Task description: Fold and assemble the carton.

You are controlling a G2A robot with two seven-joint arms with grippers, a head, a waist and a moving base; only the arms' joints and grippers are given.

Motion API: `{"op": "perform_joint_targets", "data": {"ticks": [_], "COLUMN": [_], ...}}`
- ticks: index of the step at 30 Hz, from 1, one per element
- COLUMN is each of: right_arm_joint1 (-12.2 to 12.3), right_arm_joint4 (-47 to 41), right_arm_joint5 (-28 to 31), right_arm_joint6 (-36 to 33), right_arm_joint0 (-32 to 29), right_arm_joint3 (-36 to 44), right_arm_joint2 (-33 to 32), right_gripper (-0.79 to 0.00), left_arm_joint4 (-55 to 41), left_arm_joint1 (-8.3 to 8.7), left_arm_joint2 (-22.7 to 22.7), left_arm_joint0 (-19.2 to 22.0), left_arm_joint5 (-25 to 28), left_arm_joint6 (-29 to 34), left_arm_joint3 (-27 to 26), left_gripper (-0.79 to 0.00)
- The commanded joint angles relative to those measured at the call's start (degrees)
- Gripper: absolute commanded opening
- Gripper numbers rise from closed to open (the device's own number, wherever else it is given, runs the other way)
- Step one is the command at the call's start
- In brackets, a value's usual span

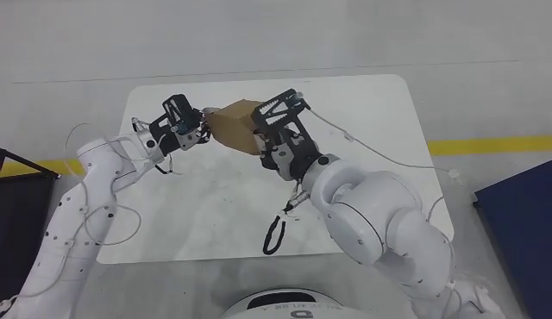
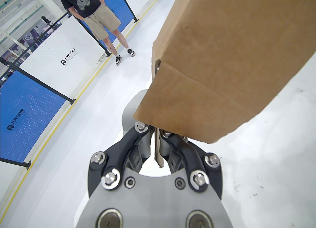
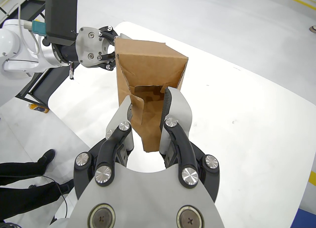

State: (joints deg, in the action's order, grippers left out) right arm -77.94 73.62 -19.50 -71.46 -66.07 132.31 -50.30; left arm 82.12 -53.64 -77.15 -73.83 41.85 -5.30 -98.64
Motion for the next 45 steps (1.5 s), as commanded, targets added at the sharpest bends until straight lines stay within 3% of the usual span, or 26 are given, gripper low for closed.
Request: {"op": "perform_joint_targets", "data": {"ticks": [1, 15, 21, 25, 29, 34, 39, 45], "right_arm_joint1": [-0.2, -1.5, -1.7, -1.7, -1.9, -1.7, -1.3, -1.1], "right_arm_joint4": [0.1, 0.0, 0.4, 0.1, -1.9, -5.4, -8.6, -12.5], "right_arm_joint5": [-0.3, -0.8, -2.1, -3.6, -5.9, -7.4, -4.9, 0.5], "right_arm_joint6": [0.3, 2.3, 4.3, 7.8, 16.8, 23.9, 30.6, 30.4], "right_arm_joint0": [0.3, 1.1, -0.1, -2.6, -5.1, -12.6, -19.7, -18.9], "right_arm_joint3": [-0.6, -4.5, -1.6, 2.3, 2.3, 2.3, 2.3, 2.3], "right_arm_joint2": [0.4, 2.0, -0.1, -2.5, -5.0, -7.6, -8.7, -11.1], "right_gripper": [-0.471, -0.471, -0.462, -0.431, -0.4, -0.394, -0.369, -0.357], "left_arm_joint4": [0.1, 0.3, 0.3, 0.3, -0.4, -1.3, -2.0, -2.1], "left_arm_joint1": [0.01, 0.0, 0.01, 0.02, 0.04, 0.02, -0.03, -0.17], "left_arm_joint2": [-0.1, -0.5, -0.8, -1.0, -1.4, -2.0, -2.0, -1.0], "left_arm_joint0": [-0.1, -0.5, -0.8, -1.0, -0.9, -0.8, -0.4, 1.0], "left_arm_joint5": [0.0, -0.1, -0.2, -0.1, 0.0, -0.4, -0.1, 1.0], "left_arm_joint6": [-0.1, -0.4, -0.4, -0.2, 0.3, 0.8, 1.3, 2.2], "left_arm_joint3": [-0.1, -0.6, -0.5, -0.3, 0.4, 0.9, 1.2, 1.5], "left_gripper": [-0.785, -0.785, -0.785, -0.785, -0.785, -0.785, -0.785, -0.785]}}
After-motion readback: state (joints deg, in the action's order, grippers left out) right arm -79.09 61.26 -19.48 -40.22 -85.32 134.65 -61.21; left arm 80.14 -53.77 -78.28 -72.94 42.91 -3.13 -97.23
